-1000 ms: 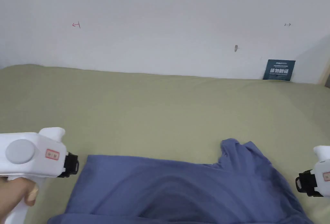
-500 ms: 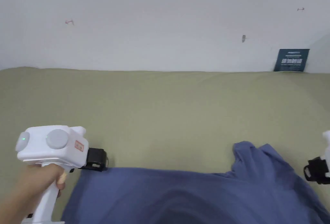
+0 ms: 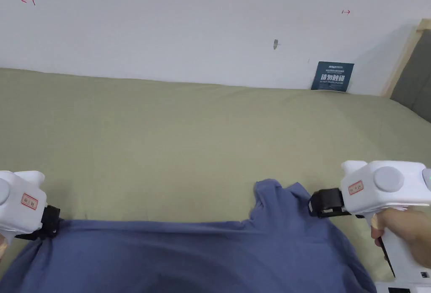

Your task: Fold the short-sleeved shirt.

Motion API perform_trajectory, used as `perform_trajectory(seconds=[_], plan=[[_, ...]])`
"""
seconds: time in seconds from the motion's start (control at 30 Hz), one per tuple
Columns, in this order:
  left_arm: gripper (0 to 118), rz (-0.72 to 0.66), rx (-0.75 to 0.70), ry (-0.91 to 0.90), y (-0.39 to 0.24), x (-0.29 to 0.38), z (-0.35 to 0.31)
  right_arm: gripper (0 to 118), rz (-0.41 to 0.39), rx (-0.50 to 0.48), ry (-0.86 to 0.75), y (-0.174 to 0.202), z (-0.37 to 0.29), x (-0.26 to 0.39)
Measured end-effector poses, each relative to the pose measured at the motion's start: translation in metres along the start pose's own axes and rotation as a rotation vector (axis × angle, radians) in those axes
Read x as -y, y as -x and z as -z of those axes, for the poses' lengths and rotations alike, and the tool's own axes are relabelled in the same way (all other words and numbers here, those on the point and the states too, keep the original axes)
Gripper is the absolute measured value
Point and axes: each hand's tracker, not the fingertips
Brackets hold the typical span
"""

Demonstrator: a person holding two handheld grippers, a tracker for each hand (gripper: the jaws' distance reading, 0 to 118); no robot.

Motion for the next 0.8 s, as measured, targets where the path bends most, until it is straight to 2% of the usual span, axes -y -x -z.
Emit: perform_trajectory(seconds=[0.03,0.07,0.1,0.13,0.2,0.23,0.33,0.5,0.63,0.7,0.8], plan=[[6,0.004,-0.001,0.003,0.002,0.0,0.001,95,-0.003,0.017,0.026,0.0,0.009,0.001],[6,0.006,0.0,0.004,0.004,0.001,0.001,65,-0.006,0.032,0.043,0.0,0.02,-0.001],[6,0.006,0.001,0.005,0.001,0.0,0.0,29,-0.012,0.029,0.054,-0.001,0.024,-0.001],[6,0.004,0.003,0.006,0.001,0.0,-0.001,29,-0.017,0.033,0.06,0.0,0.026,0.001],[6,0.0,0.008,0.005,0.005,0.001,-0.002,7,-0.001,0.004,0.078,0.002,0.023,0.005],[6,-0.002,0.011,0.003,0.002,0.0,-0.005,1,0.009,0.0,0.056,0.005,0.017,0.008],[6,0.002,0.02,-0.012,0.006,0.004,-0.019,1,-0.074,0.031,-0.017,0.015,-0.006,0.009],[6,0.033,0.067,-0.074,0.006,0.01,-0.069,1,-0.112,-0.032,-0.078,0.022,-0.067,0.018],[6,0.101,0.074,-0.101,0.006,0.029,-0.114,1,-0.154,-0.043,-0.109,0.025,-0.118,0.044],[6,0.111,0.072,-0.114,0.011,0.046,-0.136,1,-0.15,-0.054,-0.113,0.022,-0.137,0.063],[6,0.075,0.118,-0.125,0.021,0.076,-0.158,1,-0.095,-0.071,-0.112,0.014,-0.159,0.098]])
